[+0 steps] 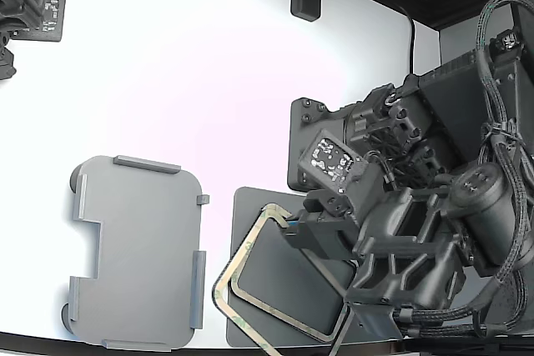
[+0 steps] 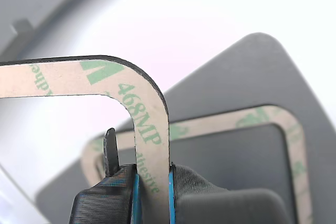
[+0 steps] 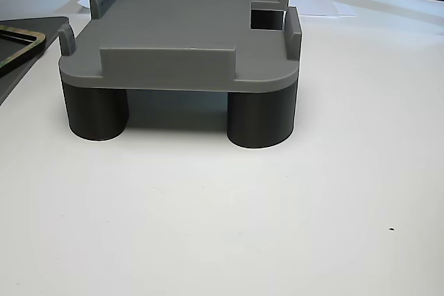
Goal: Move top rectangular frame to the holder.
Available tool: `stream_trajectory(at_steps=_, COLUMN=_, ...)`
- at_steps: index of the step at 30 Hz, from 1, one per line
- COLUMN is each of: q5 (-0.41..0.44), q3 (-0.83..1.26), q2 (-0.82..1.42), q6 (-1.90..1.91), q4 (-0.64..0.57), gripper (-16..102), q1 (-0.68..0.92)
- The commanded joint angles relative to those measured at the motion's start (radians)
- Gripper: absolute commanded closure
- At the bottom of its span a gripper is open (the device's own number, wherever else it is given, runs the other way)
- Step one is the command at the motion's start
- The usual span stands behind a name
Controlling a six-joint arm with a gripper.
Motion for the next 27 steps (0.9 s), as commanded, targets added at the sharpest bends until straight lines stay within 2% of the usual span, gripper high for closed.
stream_trajectory(at_steps=1, q5=-0.031, q3=-0.133, q2=-0.049, q6=0.13, q4=0.009, gripper=96, q1=-0.12)
stream_trajectory(at_steps=5, q5=0.023, q3=-0.23, q2=-0.155, q6=0.321, q4=0.009, gripper=96, q1=-0.161)
stream_trajectory(at_steps=12, q5=0.052, q3=-0.382, q2=-0.362, q6=0.5, q4=0.009, gripper=96, q1=-0.262)
stream_trajectory(at_steps=17, q5=0.058, q3=-0.482, q2=-0.463, q6=0.546, q4=0.009, gripper=96, q1=-0.262)
stream_trajectory(at_steps=27, q5=0.041, q3=-0.526, q2=-0.565, q6=0.609, q4=0.009, gripper=96, q1=-0.249)
